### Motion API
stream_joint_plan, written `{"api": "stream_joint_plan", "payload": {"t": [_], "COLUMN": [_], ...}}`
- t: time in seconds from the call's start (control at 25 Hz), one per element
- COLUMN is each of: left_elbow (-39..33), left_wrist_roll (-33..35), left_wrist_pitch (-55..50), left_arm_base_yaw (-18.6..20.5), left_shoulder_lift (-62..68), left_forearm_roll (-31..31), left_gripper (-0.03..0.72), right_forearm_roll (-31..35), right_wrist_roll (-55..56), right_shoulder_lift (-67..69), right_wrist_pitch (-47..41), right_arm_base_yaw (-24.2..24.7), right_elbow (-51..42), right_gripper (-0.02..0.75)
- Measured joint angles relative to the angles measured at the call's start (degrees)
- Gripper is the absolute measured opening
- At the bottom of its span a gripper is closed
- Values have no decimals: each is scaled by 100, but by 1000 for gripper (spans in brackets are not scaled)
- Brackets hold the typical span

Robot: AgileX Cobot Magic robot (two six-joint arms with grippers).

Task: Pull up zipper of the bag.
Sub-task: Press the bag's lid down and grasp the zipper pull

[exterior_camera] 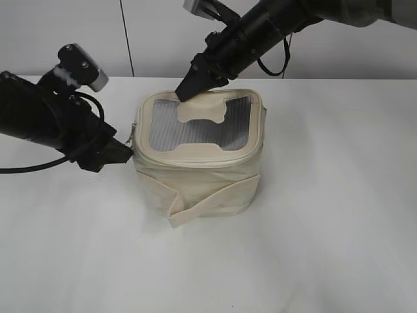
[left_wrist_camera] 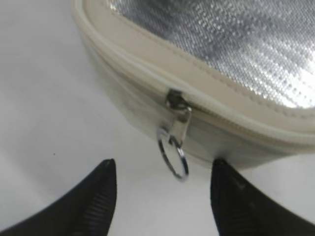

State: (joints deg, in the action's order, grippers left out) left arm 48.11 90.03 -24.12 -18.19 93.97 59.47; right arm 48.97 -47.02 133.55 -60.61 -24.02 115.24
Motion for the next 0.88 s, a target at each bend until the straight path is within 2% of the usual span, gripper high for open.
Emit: {"api": "stream_joint_plan", "payload": {"t": [0.12,0.16,0.24,0.28,0.32,0.4,0.48,0.68,0.88], "left_elbow": [156,202,269,270,270,270,270,61,-414], "left_wrist_roll": [201,225,237,237,237,195,26,-743,-902], "left_wrist_pitch": [0,0,30,16,-16,-90,-118,-277,-315], "left_arm_base_yaw": [0,0,0,0,0,0,0,0,0], "left_shoulder_lift": [146,243,422,502,527,495,373,-174,-641], "left_forearm_roll": [241,264,294,261,231,179,45,-612,-763], "left_gripper": [450,421,283,174,105,40,15,8,8], "right_forearm_roll": [-23,-23,-29,-29,-29,-41,-59,-110,-109], "right_wrist_roll": [0,0,0,0,0,0,22,246,297], "right_shoulder_lift": [0,0,0,0,0,0,0,0,0], "right_wrist_pitch": [6,12,12,12,12,12,17,57,60], "right_arm_base_yaw": [0,0,0,0,0,0,0,0,0], "right_elbow": [0,0,0,0,0,0,0,0,0], "right_gripper": [41,41,41,41,41,41,41,41,41]}}
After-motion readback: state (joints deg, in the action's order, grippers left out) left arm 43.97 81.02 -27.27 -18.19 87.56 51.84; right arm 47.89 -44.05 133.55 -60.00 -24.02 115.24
